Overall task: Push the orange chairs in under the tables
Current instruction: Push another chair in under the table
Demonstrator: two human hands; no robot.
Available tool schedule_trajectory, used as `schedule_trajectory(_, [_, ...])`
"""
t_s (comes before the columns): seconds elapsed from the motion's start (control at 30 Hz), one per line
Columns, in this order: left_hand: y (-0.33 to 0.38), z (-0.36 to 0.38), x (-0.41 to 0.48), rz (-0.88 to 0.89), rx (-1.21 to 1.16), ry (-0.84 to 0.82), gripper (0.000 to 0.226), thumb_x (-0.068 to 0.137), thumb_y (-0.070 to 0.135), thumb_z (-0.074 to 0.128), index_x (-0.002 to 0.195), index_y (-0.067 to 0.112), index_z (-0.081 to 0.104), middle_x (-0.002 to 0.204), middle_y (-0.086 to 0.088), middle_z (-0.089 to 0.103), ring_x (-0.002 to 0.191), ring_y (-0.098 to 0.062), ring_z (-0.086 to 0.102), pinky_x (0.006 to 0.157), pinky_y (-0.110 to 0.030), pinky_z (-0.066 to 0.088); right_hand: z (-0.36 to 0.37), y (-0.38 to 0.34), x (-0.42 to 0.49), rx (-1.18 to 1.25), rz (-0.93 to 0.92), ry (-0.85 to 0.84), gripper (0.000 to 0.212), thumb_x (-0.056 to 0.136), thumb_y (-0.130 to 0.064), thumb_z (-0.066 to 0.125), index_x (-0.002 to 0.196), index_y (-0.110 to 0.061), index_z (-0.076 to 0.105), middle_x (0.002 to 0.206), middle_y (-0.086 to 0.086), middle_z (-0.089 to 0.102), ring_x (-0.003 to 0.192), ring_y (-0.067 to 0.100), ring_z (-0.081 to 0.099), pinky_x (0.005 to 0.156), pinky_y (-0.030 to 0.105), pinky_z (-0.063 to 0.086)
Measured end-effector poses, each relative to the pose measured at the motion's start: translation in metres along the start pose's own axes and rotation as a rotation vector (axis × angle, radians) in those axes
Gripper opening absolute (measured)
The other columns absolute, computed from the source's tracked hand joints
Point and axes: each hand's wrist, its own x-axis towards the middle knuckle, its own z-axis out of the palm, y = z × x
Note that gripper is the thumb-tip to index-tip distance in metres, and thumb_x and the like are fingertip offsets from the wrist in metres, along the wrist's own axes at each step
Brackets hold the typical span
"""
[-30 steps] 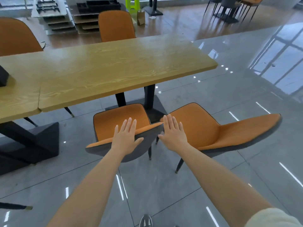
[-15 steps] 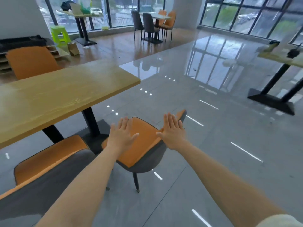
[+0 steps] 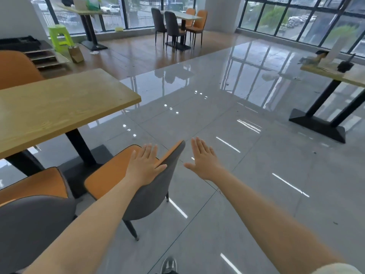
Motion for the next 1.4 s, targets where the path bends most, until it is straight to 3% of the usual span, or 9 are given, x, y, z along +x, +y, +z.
schedule_trajectory(0.3, [-0.010, 0.052, 0.037, -0.122, -0.015, -0.175, 0.097, 0.083, 0.071, 0.037, 0.148, 0.018, -0.012, 0.160, -0.006, -0.004, 0.148, -0.024, -0.004, 0.118, -0.048, 0.007, 0.007, 0.007, 0.089, -0.087, -0.222, -0.147, 0.092, 0.092, -0.039, 0.054, 0.148, -0.010, -0.013, 0.160, 0.010, -0.010, 0.148, 0.025, -0.005, 0.121, 0.041, 0.003])
schedule_trajectory(0.47, [-0.012, 0.069, 0.033, -0.264, -0.101, -0.234, 0.104, 0.079, 0.066, 0.052, 0.149, 0.020, -0.009, 0.160, -0.005, 0.002, 0.148, -0.023, 0.003, 0.118, -0.048, 0.010, 0.017, 0.012, 0.123, -0.155, -0.364, -0.216, 0.091, 0.090, -0.036, 0.059, 0.150, -0.013, -0.006, 0.161, 0.008, -0.002, 0.148, 0.024, 0.000, 0.122, 0.041, 0.006])
schedule_trajectory(0.6, [-0.004, 0.075, 0.023, -0.409, -0.150, -0.258, 0.087, 0.083, 0.049, 0.060, 0.149, 0.022, 0.010, 0.155, -0.006, 0.026, 0.139, -0.026, 0.032, 0.108, -0.044, 0.034, 0.028, 0.016, 0.142, -0.196, -0.469, -0.256, 0.080, 0.091, -0.031, 0.059, 0.150, -0.017, 0.006, 0.159, 0.008, 0.010, 0.147, 0.026, 0.010, 0.120, 0.041, 0.010])
schedule_trajectory(0.67, [0.002, 0.075, 0.019, -0.466, -0.143, -0.232, 0.070, 0.084, 0.038, 0.061, 0.143, 0.020, 0.027, 0.138, -0.006, 0.049, 0.120, -0.026, 0.052, 0.090, -0.039, 0.048, 0.036, 0.019, 0.153, -0.217, -0.520, -0.271, 0.071, 0.091, -0.029, 0.058, 0.148, -0.018, 0.016, 0.156, 0.008, 0.021, 0.143, 0.029, 0.021, 0.118, 0.041, 0.017])
schedule_trajectory(0.73, [0.010, 0.075, 0.017, -0.537, -0.139, -0.178, 0.051, 0.084, 0.028, 0.060, 0.131, 0.018, 0.041, 0.120, -0.006, 0.060, 0.106, -0.025, 0.059, 0.080, -0.037, 0.049, 0.042, 0.023, 0.161, -0.253, -0.588, -0.270, 0.063, 0.091, -0.029, 0.058, 0.144, -0.019, 0.025, 0.149, 0.007, 0.032, 0.138, 0.029, 0.030, 0.115, 0.040, 0.022])
schedule_trajectory(0.83, [0.017, 0.076, 0.018, -0.627, -0.108, -0.130, 0.038, 0.084, 0.018, 0.057, 0.121, 0.019, 0.049, 0.111, -0.004, 0.062, 0.101, -0.025, 0.060, 0.075, -0.036, 0.046, 0.049, 0.030, 0.174, -0.308, -0.685, -0.237, 0.054, 0.091, -0.027, 0.058, 0.139, -0.020, 0.034, 0.141, 0.005, 0.044, 0.133, 0.027, 0.037, 0.113, 0.040, 0.025])
schedule_trajectory(1.0, [0.014, 0.080, 0.020, -0.658, -0.136, -0.080, 0.041, 0.083, 0.014, 0.054, 0.122, 0.025, 0.052, 0.109, -0.003, 0.063, 0.100, -0.025, 0.060, 0.077, -0.036, 0.048, 0.053, 0.029, 0.196, -0.337, -0.769, -0.226, 0.036, 0.088, -0.019, 0.058, 0.122, -0.018, 0.046, 0.120, 0.006, 0.058, 0.112, 0.028, 0.053, 0.095, 0.036, 0.040])
schedule_trajectory(1.2, [-0.001, 0.081, 0.015, -0.653, -0.125, -0.058, 0.044, 0.083, 0.015, 0.053, 0.124, 0.029, 0.052, 0.110, 0.000, 0.064, 0.101, -0.024, 0.059, 0.070, -0.033, 0.042, 0.063, 0.022, 0.202, -0.294, -0.819, -0.181, 0.027, 0.086, -0.013, 0.055, 0.113, -0.017, 0.049, 0.107, 0.005, 0.062, 0.097, 0.028, 0.057, 0.080, 0.036, 0.047])
schedule_trajectory(1.4, [-0.036, 0.072, 0.004, -0.642, -0.123, -0.084, 0.046, 0.083, 0.013, 0.052, 0.126, 0.028, 0.051, 0.115, 0.000, 0.063, 0.105, -0.023, 0.058, 0.083, -0.037, 0.048, 0.075, -0.006, 0.200, -0.279, -0.878, -0.108, 0.025, 0.089, -0.010, 0.050, 0.113, -0.017, 0.049, 0.105, 0.004, 0.063, 0.092, 0.027, 0.059, 0.072, 0.031, 0.040])
